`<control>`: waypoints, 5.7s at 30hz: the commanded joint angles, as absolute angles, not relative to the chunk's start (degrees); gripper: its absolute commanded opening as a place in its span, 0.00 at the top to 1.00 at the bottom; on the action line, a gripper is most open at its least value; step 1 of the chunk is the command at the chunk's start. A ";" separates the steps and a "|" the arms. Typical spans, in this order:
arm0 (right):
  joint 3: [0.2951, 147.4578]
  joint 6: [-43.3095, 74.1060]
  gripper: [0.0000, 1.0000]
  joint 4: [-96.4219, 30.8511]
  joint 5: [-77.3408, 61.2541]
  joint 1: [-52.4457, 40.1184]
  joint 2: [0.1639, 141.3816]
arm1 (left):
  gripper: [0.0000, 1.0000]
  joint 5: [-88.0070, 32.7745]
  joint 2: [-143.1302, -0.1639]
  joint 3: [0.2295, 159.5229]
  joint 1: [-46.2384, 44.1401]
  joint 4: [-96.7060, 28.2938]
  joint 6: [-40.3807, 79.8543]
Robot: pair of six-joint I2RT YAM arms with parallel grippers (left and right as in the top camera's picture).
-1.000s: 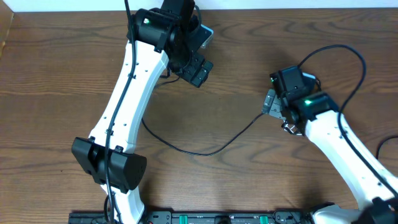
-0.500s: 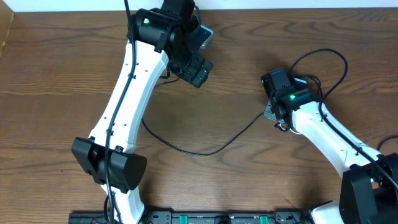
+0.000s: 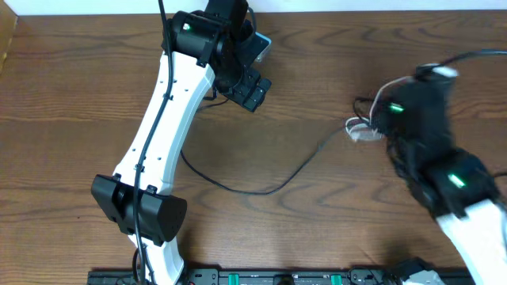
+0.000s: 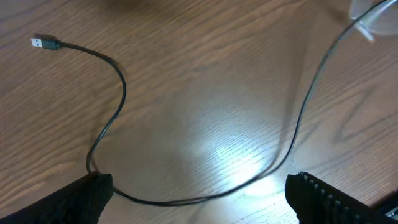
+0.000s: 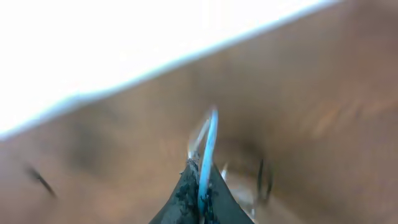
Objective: Untangle cables
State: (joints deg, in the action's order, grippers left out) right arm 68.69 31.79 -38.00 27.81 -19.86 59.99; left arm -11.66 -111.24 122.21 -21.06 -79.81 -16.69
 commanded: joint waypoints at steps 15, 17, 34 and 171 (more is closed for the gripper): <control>87.50 20.71 0.99 -29.34 40.91 -7.79 45.93 | 0.06 -11.29 -110.89 122.02 -20.93 -80.07 -16.60; 87.50 20.47 0.99 -29.39 41.19 -7.79 46.22 | 0.06 -11.31 -110.89 122.02 -20.93 -80.07 -16.60; 87.31 23.35 0.99 -39.72 32.64 -8.64 66.46 | 0.07 -14.31 -110.89 122.02 -20.93 -79.20 -16.88; 87.33 16.62 0.99 -44.80 19.77 -11.73 63.40 | 0.07 -15.51 -124.31 105.75 -46.50 -40.69 -22.17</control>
State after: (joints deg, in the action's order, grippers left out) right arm 86.54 17.54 -45.19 19.84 -11.49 62.94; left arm -12.82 -124.55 105.80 -46.46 -40.12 -22.48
